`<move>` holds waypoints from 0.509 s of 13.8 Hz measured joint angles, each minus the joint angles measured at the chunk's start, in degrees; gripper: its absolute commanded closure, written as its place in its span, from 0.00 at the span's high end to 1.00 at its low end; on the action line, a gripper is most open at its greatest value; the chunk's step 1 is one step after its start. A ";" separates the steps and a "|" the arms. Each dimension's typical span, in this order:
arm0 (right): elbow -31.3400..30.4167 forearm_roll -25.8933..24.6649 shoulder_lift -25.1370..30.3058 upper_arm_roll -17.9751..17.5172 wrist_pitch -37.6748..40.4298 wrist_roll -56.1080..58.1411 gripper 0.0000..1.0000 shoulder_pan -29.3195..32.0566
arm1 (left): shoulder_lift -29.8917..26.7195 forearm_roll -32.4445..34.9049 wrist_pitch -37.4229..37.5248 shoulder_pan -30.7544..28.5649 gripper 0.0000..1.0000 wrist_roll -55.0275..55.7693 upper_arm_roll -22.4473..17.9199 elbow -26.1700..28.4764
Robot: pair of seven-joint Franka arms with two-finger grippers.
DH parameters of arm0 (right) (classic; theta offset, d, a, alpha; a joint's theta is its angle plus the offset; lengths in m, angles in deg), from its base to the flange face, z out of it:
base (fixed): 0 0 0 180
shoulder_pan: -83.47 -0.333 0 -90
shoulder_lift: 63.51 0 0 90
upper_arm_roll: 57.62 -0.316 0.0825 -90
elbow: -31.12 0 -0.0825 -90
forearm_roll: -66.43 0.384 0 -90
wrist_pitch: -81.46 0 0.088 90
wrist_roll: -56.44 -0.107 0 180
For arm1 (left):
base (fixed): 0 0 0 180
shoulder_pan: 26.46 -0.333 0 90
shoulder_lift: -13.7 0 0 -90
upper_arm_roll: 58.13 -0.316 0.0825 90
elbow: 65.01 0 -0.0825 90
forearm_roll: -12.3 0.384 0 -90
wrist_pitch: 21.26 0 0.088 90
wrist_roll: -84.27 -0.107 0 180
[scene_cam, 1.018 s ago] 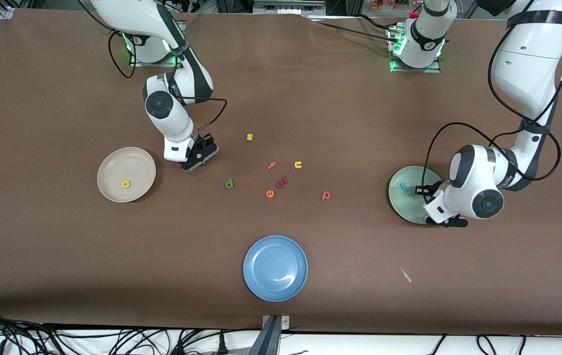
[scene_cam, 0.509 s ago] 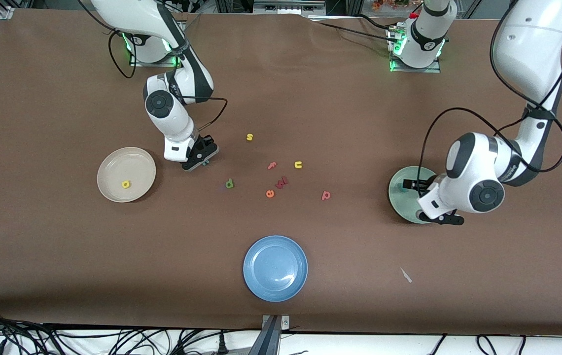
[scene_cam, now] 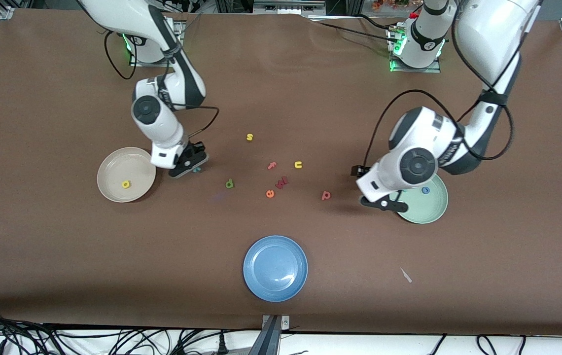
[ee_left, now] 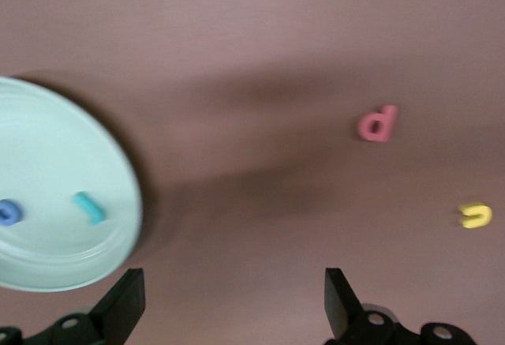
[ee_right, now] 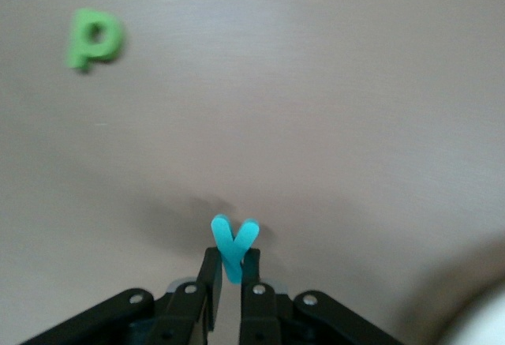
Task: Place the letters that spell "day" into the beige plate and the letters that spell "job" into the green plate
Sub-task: 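Release the blue o with the left gripper while the right gripper places the y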
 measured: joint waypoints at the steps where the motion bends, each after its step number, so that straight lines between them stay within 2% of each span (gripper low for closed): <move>1: 0.46 0.00 1.14 3.04 2.44 0.02 0.00 0.07 | 0.90 0.00 -1.58 1.69 1.00 0.01 -0.05 -0.65; 5: 0.45 0.00 3.66 12.47 8.11 0.13 0.00 0.30 | 5.90 0.00 -11.47 4.80 1.00 1.10 -0.20 -2.07; 6: 0.23 0.00 3.56 13.91 9.47 0.12 0.04 0.39 | 7.01 0.00 -14.16 4.75 1.00 1.10 -0.35 -2.21; 7: -0.07 0.00 3.38 14.92 10.31 0.08 0.59 0.65 | 8.03 0.00 -16.55 4.67 1.00 1.05 -0.48 -2.34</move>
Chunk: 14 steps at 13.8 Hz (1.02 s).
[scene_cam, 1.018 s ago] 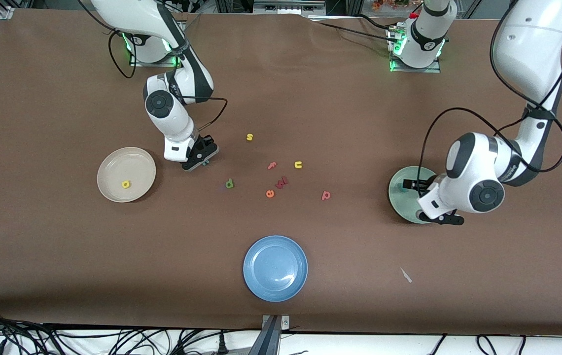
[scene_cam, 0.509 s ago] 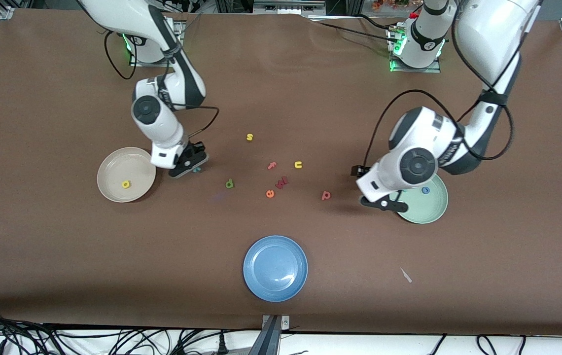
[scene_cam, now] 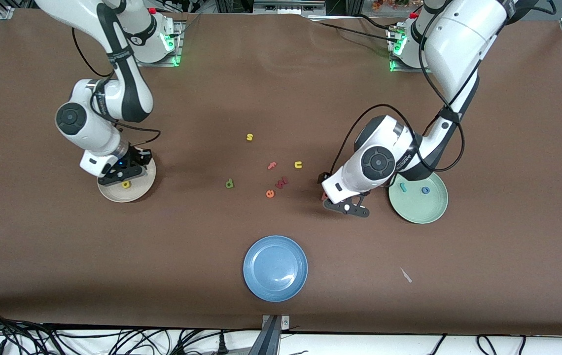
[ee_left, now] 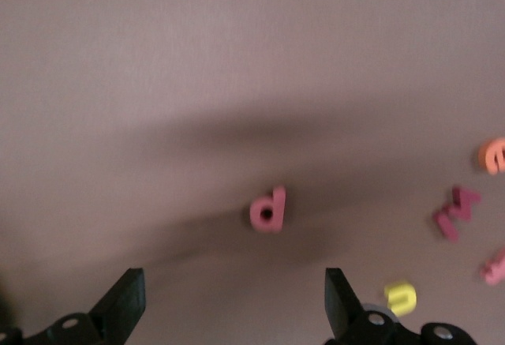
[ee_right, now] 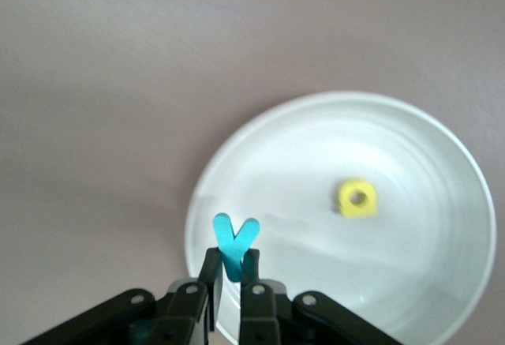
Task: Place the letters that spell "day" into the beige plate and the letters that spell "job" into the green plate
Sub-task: 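Release the blue o with the left gripper while the right gripper places the y, then carry the pink d to the green plate while the right gripper grasps the p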
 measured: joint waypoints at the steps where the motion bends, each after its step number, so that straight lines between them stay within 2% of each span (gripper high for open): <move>1: -0.19 0.00 -0.34 0.49 0.22 -0.04 1.00 0.67 | 0.94 0.00 -1.70 -0.04 1.00 -0.09 -0.07 -0.11; 4: 0.17 0.07 -1.22 0.64 0.22 -0.04 1.00 2.24 | 2.91 0.05 -5.54 0.71 0.94 -0.23 0.01 -0.17; 7: 4.42 0.43 -1.24 -0.49 3.88 -5.73 1.00 1.81 | 4.31 3.05 -7.44 2.03 0.85 -0.25 0.04 -0.16; 12: 14.50 0.72 -4.25 -8.53 9.53 -24.39 1.00 1.13 | 5.33 4.55 -7.71 2.77 0.81 -0.27 0.03 -0.17; 14: 17.46 3.42 -7.08 -11.70 9.51 -29.57 1.00 0.95 | 5.57 6.05 -7.71 3.08 0.79 -0.27 0.04 -0.17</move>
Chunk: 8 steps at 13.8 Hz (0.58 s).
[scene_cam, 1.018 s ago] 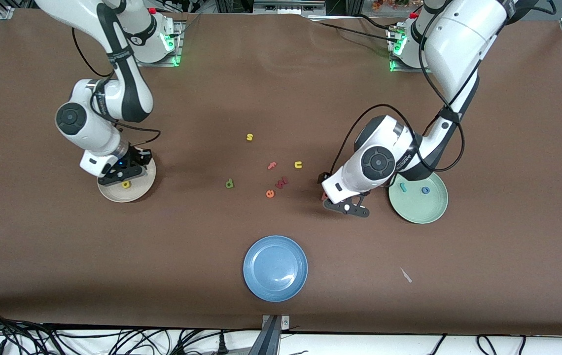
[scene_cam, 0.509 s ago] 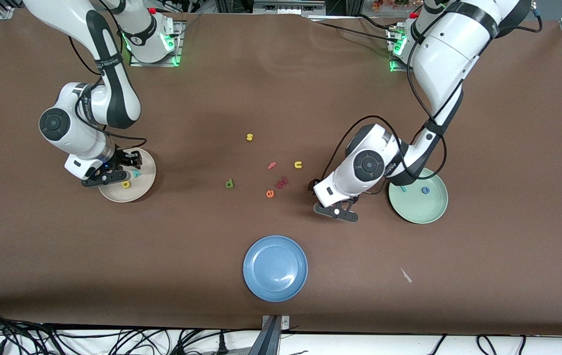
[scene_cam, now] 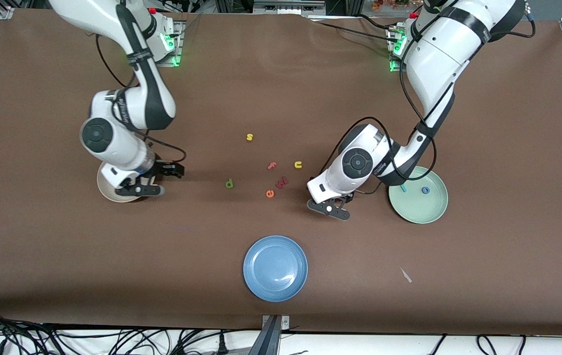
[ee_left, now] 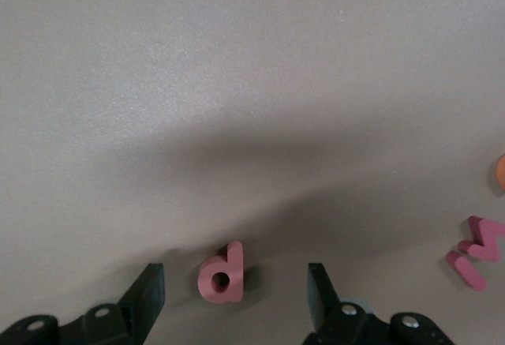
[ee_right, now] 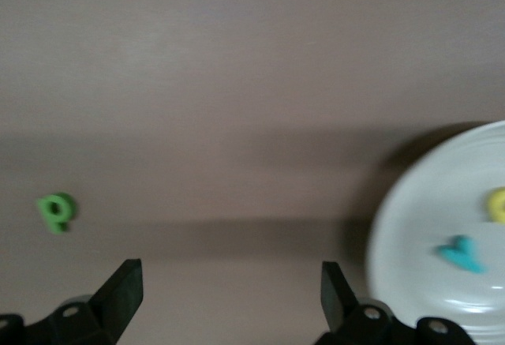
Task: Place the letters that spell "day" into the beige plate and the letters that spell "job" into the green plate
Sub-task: 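Carry the pink d to the green plate while the right gripper grasps the p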
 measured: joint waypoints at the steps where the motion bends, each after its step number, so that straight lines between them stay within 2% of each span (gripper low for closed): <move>1: 1.91 1.31 -1.71 -1.21 -0.01 -1.93 1.00 -0.06 | 0.22 0.75 0.00 0.03 0.75 0.00 0.00 0.00; 2: 3.87 2.02 -3.31 -2.21 -0.01 -3.42 1.00 -0.10 | 0.53 0.87 0.00 0.03 0.68 0.00 -0.02 0.01; 3: 5.57 2.25 -4.57 -3.00 -0.02 -4.33 1.00 -0.13 | 0.83 0.87 0.00 0.02 0.55 0.00 -0.05 0.01; 5: 8.22 2.38 -6.46 -4.10 0.01 -4.97 1.00 -0.12 | 1.07 0.87 0.00 0.02 0.19 0.00 -0.09 0.00; 6: 9.37 2.43 -7.29 -4.66 0.02 -5.09 1.00 -0.12 | 1.09 0.87 0.00 0.01 0.09 0.00 -0.10 0.00; 8: 11.23 2.43 -8.96 -5.52 0.06 -5.16 1.00 -0.17 | 1.08 0.88 0.00 0.01 0.05 0.00 -0.10 -0.04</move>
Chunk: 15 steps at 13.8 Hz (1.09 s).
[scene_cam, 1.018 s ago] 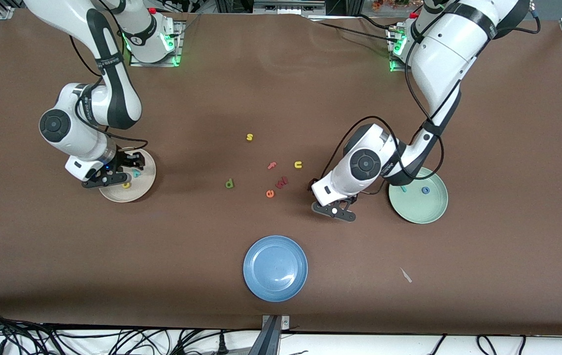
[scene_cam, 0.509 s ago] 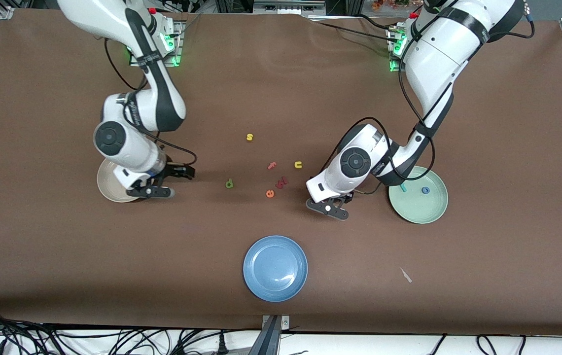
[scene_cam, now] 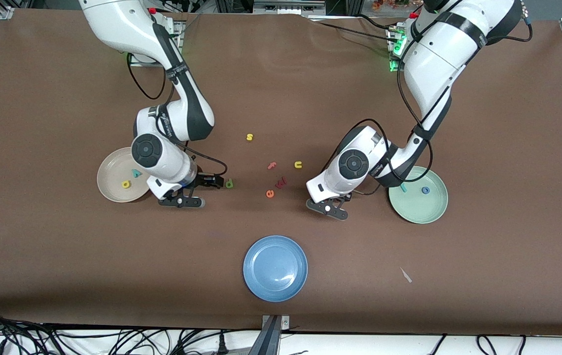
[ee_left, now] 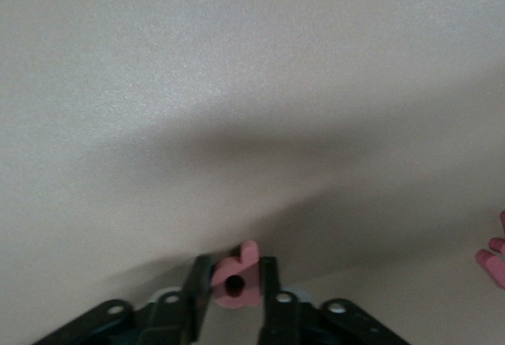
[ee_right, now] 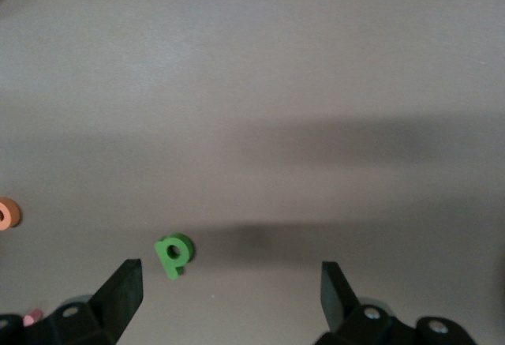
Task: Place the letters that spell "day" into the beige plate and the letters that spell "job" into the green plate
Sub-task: 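Carry the pink d to the green plate while the right gripper grasps the p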
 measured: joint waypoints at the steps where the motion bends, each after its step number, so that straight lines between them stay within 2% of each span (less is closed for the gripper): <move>1: 0.65 0.00 -0.82 -0.45 0.04 0.01 1.00 -0.11 | 0.00 0.00 0.00 0.00 0.00 0.00 0.00 -0.08; 4: 1.80 -0.01 -3.09 -1.67 0.04 0.10 1.00 -1.34 | -0.29 0.00 1.73 -0.29 0.00 0.00 -0.03 -0.71; 8: 2.74 -2.09 -4.97 -1.84 0.00 0.68 0.99 -3.35 | -4.62 0.00 13.50 -1.41 0.02 0.00 -0.10 -3.02; 12: 2.96 -3.97 -6.27 -1.83 -0.41 1.40 0.81 -3.51 | -10.23 0.05 24.27 -6.62 0.04 -5.24 -0.34 -3.04; 15: 3.04 -4.00 -6.92 -1.85 -0.70 1.57 0.77 -3.59 | -10.46 0.13 25.72 -11.97 0.08 -16.26 -0.69 -2.31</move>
